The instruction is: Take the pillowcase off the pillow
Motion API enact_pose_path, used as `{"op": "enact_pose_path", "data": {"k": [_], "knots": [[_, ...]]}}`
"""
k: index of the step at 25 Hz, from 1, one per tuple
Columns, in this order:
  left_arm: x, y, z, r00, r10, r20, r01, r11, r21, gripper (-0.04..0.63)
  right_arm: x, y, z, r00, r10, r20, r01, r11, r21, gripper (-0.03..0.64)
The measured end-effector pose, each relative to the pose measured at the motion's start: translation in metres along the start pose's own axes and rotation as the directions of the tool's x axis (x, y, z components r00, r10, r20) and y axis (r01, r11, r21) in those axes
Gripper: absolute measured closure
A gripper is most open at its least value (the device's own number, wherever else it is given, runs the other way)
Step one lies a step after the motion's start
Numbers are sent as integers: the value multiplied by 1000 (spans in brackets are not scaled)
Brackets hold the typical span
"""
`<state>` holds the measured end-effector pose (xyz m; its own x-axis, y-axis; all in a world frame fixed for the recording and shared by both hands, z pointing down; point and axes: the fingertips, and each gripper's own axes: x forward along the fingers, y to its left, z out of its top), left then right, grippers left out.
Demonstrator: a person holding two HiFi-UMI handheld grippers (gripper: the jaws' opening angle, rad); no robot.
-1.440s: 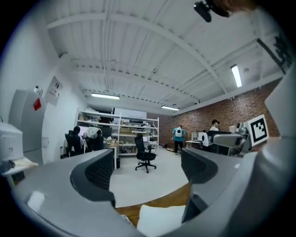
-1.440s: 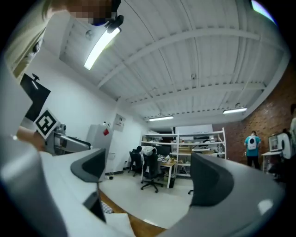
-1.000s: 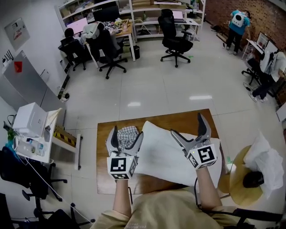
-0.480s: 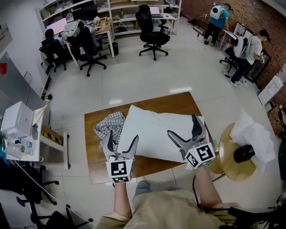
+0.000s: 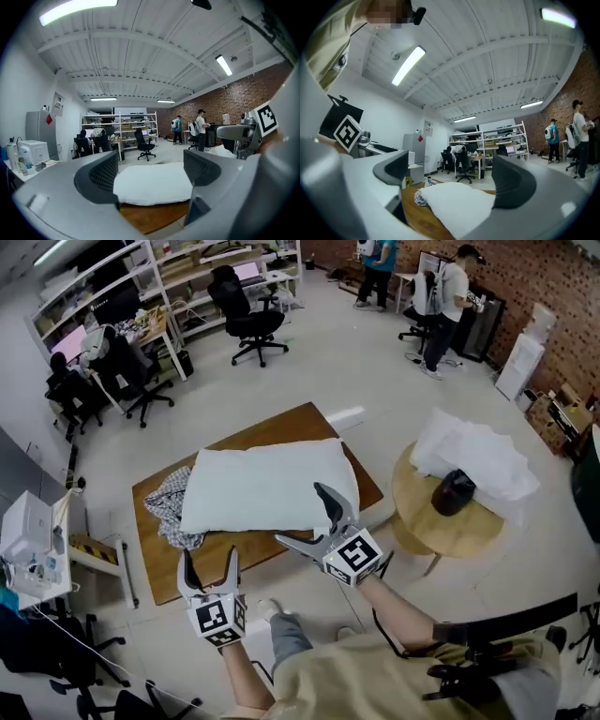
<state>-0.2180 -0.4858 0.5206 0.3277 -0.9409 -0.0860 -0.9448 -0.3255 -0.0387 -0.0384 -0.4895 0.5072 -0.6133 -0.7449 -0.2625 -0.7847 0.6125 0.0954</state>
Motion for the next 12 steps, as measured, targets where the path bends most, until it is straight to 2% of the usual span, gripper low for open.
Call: {"op": "enact_pose_path", "data": {"k": [2, 4, 6, 10, 12], "knots": [[-33, -44, 12, 1000, 9, 10, -9, 1000, 4, 156, -54, -2, 15, 1000, -10, 8, 9, 1000, 29, 72], [-66, -67, 26, 1000, 5, 29, -5, 1000, 11, 156, -91, 10, 34, 999, -33, 22, 33, 999, 25, 72], [-87, -65, 41, 999, -12, 41, 11, 1000, 25, 156, -98, 29, 52, 998, -63, 27, 63, 998, 13, 72], [-110, -30, 56, 998, -59, 32, 58, 998, 27, 156, -71, 74, 75, 995, -101, 26, 101, 995, 12, 72], [-124, -33, 60, 997, -73, 28, 72, 996, 47, 156, -77, 87, 85, 993, -108, 43, 107, 994, 22, 72]]}}
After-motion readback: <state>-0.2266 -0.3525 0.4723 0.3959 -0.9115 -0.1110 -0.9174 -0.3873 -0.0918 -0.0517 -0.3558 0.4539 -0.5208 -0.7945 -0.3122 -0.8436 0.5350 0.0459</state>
